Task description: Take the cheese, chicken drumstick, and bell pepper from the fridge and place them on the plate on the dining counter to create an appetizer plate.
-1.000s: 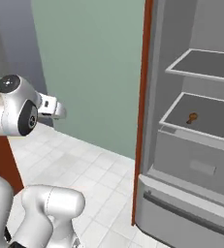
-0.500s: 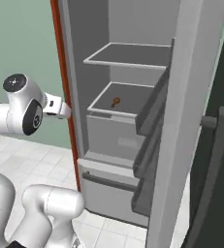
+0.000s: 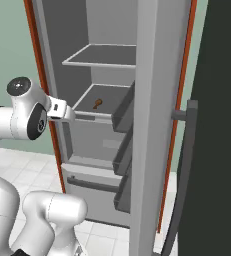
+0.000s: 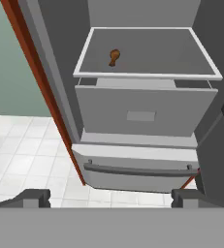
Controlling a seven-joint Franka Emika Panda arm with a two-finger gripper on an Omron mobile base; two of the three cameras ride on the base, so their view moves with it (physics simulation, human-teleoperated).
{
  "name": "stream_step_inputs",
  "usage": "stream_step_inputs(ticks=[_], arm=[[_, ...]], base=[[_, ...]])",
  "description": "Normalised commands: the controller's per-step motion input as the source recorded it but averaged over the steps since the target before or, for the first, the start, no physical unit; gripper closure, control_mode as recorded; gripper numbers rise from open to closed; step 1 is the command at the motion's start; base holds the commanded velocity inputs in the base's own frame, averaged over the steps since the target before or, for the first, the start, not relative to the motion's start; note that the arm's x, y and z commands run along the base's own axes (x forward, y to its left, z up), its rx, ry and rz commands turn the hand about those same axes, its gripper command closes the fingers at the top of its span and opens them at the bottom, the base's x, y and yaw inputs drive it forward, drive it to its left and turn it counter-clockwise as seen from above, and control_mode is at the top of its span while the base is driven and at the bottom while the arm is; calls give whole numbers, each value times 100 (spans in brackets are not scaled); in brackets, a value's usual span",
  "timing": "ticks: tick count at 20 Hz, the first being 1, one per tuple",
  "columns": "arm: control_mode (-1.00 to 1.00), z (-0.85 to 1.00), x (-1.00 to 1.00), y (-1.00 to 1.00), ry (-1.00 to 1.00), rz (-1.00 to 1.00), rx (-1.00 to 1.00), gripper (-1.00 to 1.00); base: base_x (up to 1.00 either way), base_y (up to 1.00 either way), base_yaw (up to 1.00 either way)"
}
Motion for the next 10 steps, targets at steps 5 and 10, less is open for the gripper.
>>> stream_step_inputs(ticks=[5,10], arm=[[100,0,0,0,0,0,0,-100],[100,0,0,0,0,0,0,-100]], base=[[50,39,-43],[59,59,-34]])
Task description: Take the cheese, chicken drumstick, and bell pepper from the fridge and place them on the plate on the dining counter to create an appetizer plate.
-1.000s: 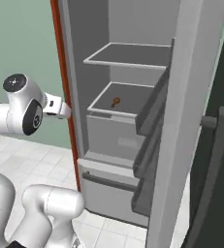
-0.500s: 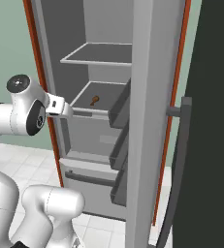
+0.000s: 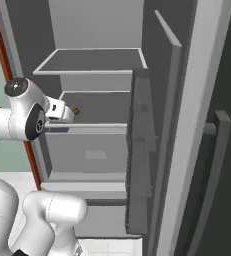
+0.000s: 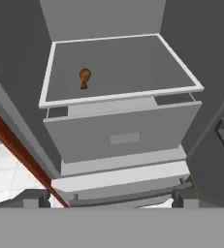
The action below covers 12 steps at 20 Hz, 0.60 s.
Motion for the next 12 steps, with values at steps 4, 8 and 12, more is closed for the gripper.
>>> stream_step_inputs(ticks=[4,8,12], arm=[[100,0,0,0,0,0,0,-100],[-100,-10,71,30,9,-1,0,-100],[-100,-41,87,0,4,1,0,-100]], base=[[55,60,-17],[0,0,0],[0,0,0]])
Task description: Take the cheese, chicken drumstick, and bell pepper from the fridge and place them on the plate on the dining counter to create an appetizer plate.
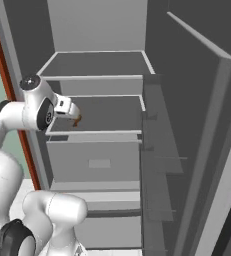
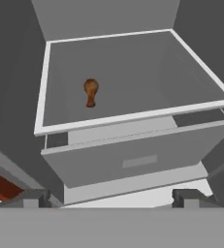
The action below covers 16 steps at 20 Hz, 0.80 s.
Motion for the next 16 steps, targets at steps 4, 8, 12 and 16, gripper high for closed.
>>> stream_step_inputs(ticks=[4,8,12,16], arm=[[-100,-59,80,2,3,4,0,-100],[-100,-69,64,31,4,7,0,-100],[-100,-53,68,36,2,4,0,-100],[-100,-27,85,28,4,1,0,-100]], base=[[0,0,0],[0,0,0],[0,0,0],[0,0,0]])
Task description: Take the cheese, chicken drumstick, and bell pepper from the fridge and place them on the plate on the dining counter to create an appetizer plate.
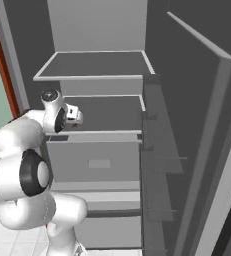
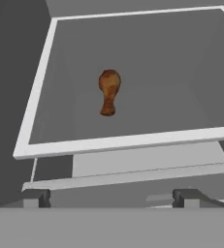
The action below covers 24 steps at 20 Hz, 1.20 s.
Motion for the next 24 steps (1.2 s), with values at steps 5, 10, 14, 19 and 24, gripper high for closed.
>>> stream_step_inputs(ticks=[5,10,14,19,24], arm=[[-100,-9,80,16,5,0,0,-100],[-100,-19,67,3,9,0,0,-100],[-100,-36,59,0,11,0,0,-100],[-100,-30,52,0,8,0,0,-100],[-100,-28,43,9,5,0,0,-100]], base=[[0,0,0],[0,0,0],[0,0,0],[0,0,0],[0,0,0]])
